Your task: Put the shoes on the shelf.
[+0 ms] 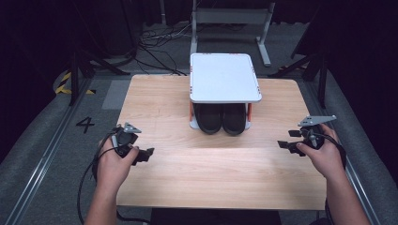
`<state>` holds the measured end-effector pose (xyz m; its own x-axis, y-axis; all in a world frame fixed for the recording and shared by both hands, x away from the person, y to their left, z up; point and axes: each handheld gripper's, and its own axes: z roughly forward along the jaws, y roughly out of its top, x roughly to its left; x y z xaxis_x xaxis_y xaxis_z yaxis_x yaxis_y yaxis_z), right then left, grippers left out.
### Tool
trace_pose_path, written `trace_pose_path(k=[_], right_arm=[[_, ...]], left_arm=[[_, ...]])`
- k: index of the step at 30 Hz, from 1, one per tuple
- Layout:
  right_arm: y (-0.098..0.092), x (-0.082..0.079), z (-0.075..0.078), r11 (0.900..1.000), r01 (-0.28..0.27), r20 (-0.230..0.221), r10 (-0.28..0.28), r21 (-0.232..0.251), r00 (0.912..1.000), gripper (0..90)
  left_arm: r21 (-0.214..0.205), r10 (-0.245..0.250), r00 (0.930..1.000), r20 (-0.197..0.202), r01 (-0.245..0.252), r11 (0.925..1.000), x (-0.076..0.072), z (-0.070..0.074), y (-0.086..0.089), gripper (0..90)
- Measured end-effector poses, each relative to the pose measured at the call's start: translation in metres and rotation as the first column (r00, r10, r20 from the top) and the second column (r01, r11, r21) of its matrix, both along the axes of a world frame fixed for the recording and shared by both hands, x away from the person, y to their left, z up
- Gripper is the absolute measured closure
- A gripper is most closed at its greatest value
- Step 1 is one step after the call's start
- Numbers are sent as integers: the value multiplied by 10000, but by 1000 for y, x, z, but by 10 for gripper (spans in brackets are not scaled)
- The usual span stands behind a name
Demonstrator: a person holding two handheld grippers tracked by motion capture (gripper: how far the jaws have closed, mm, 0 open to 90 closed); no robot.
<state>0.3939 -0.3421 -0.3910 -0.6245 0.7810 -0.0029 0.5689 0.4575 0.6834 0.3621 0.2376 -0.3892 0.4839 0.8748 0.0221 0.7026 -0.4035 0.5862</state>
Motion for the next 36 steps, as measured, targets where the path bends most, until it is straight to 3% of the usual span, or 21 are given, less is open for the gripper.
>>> trace_pose_path(k=[3, 8, 11, 14, 18, 23, 27, 29, 32, 36], right_arm=[[-14, 3, -7, 9999, 106, -121, -106, -9, 9999, 271], [-37, 10, -26, 9991, 102, -407, -86, 401, 9991, 232], [-48, 14, -39, 9983, 202, -231, -189, 545, 9996, 230], [-56, 18, -51, 9967, 248, -134, -239, 768, 9996, 223], [-66, 23, -66, 9968, 350, 109, -359, 723, 9993, 211], [-72, 24, -77, 9962, 485, 279, -506, 724, 9983, 193], [-71, 25, -83, 9953, 747, 330, -768, 611, 9965, 188], [-69, 27, -86, 9954, 885, 150, -891, 365, 9959, 178], [-68, 28, -87, 9932, 1098, 139, -1104, 384, 9938, 173], [-65, 28, -89, 9932, 1133, -27, -1133, 264, 9936, 161]], left_arm=[[518, 87, 9999, -58, -84, 9986, 8, -10, 15, 189], [528, -155, 9990, -419, 177, 9984, 17, -30, 27, 197], [264, -84, 9987, -494, 97, 9996, 22, -38, 27, 193], [-346, 344, 9984, -457, -360, 9988, 27, -46, 27, 181], [-89, 827, 9965, -112, -828, 9965, 32, -61, 27, 184], [71, 710, 9970, 306, -712, 9974, 35, -72, 25, 188], [-206, 416, 9968, 685, -403, 9990, 35, -77, 23, 180], [-482, 422, 9970, 650, -391, 9981, 35, -78, 25, 184], [-680, 459, 9971, 603, -418, 9968, 36, -82, 28, 186], [-386, 390, 9983, 438, -373, 9986, 37, -84, 29, 178]])
